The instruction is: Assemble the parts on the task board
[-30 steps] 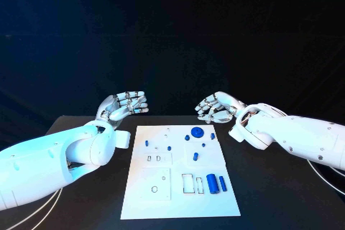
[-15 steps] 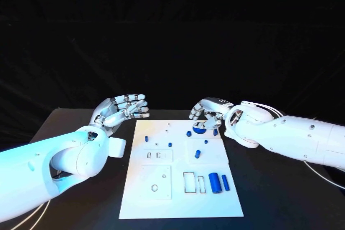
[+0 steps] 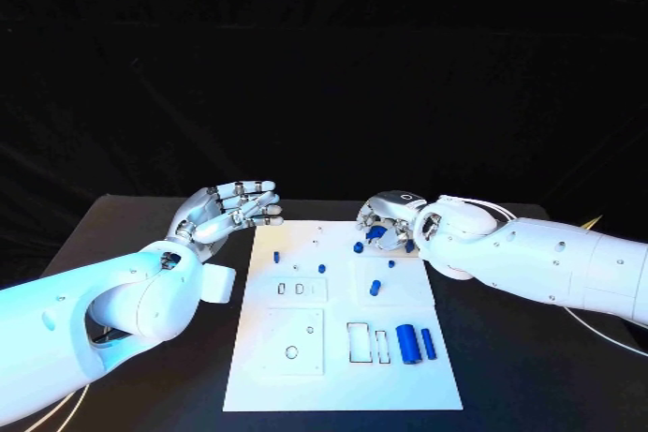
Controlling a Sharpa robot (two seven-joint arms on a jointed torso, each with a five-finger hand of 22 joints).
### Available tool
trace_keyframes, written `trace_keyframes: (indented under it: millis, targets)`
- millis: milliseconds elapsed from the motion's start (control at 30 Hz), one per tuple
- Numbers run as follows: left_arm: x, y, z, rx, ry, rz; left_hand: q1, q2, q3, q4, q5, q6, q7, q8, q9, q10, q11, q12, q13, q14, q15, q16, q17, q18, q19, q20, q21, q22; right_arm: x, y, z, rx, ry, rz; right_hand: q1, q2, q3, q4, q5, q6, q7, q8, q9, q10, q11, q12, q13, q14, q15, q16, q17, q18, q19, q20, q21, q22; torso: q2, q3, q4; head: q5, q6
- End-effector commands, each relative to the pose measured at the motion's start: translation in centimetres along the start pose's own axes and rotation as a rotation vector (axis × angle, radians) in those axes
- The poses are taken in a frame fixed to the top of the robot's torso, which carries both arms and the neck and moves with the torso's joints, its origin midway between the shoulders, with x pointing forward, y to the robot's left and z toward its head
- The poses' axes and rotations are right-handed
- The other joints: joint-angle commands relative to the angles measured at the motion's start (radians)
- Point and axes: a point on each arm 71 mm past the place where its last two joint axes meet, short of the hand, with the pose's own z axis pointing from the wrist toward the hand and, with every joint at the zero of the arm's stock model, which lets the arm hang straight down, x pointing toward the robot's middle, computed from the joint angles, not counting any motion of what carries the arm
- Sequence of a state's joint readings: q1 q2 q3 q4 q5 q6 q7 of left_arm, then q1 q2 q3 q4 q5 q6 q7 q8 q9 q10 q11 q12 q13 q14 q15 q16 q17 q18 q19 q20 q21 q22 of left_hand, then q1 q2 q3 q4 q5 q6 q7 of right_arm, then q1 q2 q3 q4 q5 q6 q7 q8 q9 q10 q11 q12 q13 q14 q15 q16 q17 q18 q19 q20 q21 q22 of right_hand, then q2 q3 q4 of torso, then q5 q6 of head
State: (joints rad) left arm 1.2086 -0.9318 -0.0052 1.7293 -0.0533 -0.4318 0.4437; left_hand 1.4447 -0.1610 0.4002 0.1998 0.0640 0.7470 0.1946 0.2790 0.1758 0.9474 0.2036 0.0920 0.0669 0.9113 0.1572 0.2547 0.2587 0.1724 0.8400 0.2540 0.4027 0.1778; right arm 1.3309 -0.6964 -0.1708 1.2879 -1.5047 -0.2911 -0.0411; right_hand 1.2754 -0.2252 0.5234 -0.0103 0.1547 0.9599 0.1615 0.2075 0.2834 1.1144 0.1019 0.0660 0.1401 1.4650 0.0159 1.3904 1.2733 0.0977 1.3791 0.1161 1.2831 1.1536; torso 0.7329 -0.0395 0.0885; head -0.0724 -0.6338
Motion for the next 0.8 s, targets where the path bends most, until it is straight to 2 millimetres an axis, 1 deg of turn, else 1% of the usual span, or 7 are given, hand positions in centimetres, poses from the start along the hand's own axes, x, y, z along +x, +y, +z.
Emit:
trace_keyframes:
  millis: [33,167,267,333,567,633,800]
  targets:
    - [0.35,-0.19,-0.01,0.007,0.029,-0.006,-0.003,-0.004,-0.001,-0.006,-0.006,-0.001,0.061,-0.005,-0.002,0.001,0.000,-0.006,0.000,0.000,0.001,0.002,0.002,0.009,0.007,0.002,0.006,0.001,0.47,-0.01,0.10,0.013,0.040,-0.045,-0.001,-0.009,0.000,0.008,0.005,-0.006,-0.002,-0.004,0.003,-0.007,0.000,0.002,0.002,0.058,0.002,0.009,0.008,-0.020,0.009,0.002,0.010,0.011,0.006,-0.0012,0.0056,-0.002,-0.003]
    - [0.37,-0.20,-0.02,0.006,0.029,-0.007,-0.004,-0.005,-0.002,-0.006,-0.006,-0.002,0.062,-0.006,-0.002,0.001,0.000,-0.007,0.000,0.000,0.001,0.002,0.002,0.008,0.007,0.002,0.007,0.002,0.75,0.07,0.13,0.013,0.049,-0.044,-0.001,-0.007,0.000,0.009,0.006,-0.006,-0.002,-0.004,0.005,-0.005,-0.001,0.003,0.004,0.059,0.002,0.016,0.016,-0.022,0.011,0.003,0.018,0.021,0.010,-0.0012,0.0051,0.000,0.000]
    - [0.35,-0.21,-0.03,0.006,0.028,-0.007,-0.005,-0.005,-0.002,-0.006,-0.006,-0.003,0.063,-0.006,-0.002,0.000,0.001,-0.008,0.000,-0.001,0.001,0.002,0.003,0.008,0.006,0.002,0.008,0.003,0.89,0.14,0.14,0.012,0.054,-0.044,0.000,-0.006,0.002,0.010,0.006,-0.005,-0.002,-0.003,0.007,-0.003,-0.001,0.005,0.005,0.059,0.002,0.020,0.019,-0.023,0.013,0.003,0.023,0.028,0.014,0.0001,0.0043,-0.001,0.004]
    - [0.34,-0.21,-0.03,0.005,0.027,-0.007,-0.005,-0.005,-0.002,-0.006,-0.006,-0.003,0.063,-0.006,-0.002,0.000,0.001,-0.008,0.000,-0.001,0.001,0.002,0.003,0.008,0.006,0.002,0.008,0.003,0.96,0.19,0.16,0.011,0.057,-0.044,0.000,-0.006,0.002,0.010,0.006,-0.005,-0.002,-0.003,0.007,-0.003,-0.001,0.005,0.005,0.059,0.002,0.020,0.019,-0.023,0.013,0.003,0.023,0.028,0.016,-0.0002,0.0043,-0.001,0.006]
    - [0.36,-0.22,-0.03,0.004,0.027,-0.007,-0.007,-0.005,-0.002,-0.006,-0.006,-0.005,0.064,-0.008,-0.003,-0.002,0.002,-0.011,0.000,-0.003,0.002,0.001,0.004,0.008,0.005,0.002,0.011,0.004,1.12,0.46,0.34,0.004,0.062,-0.042,-0.002,-0.004,0.004,0.013,0.005,-0.002,-0.001,-0.001,0.011,-0.001,0.000,0.005,0.007,0.059,0.003,0.024,0.021,-0.022,0.011,0.004,0.025,0.031,0.023,-0.0001,0.0075,-0.002,0.008]
    - [0.35,-0.22,-0.03,0.004,0.026,-0.007,-0.007,-0.005,-0.002,-0.006,-0.006,-0.005,0.064,-0.008,-0.003,-0.002,0.002,-0.011,0.000,-0.003,0.002,0.001,0.004,0.008,0.005,0.002,0.011,0.004,1.15,0.52,0.38,0.002,0.063,-0.042,-0.003,0.001,0.008,0.017,0.005,0.002,-0.001,0.001,0.014,0.004,0.000,0.008,0.009,0.058,0.003,0.027,0.023,-0.023,0.011,0.004,0.029,0.037,0.024,0.0005,0.0081,-0.003,0.009]
    - [0.34,-0.21,-0.03,0.003,0.026,-0.007,-0.008,-0.004,-0.002,-0.006,-0.006,-0.006,0.065,-0.009,-0.003,-0.003,0.003,-0.012,0.000,-0.004,0.002,0.001,0.005,0.007,0.005,0.002,0.012,0.005,1.26,0.63,0.46,-0.001,0.067,-0.040,-0.003,0.007,0.017,0.021,0.005,0.007,-0.002,0.004,0.020,0.017,-0.003,0.012,0.013,0.059,0.002,0.034,0.031,-0.025,0.015,0.004,0.040,0.052,0.029,0.0001,0.0094,-0.004,0.010]
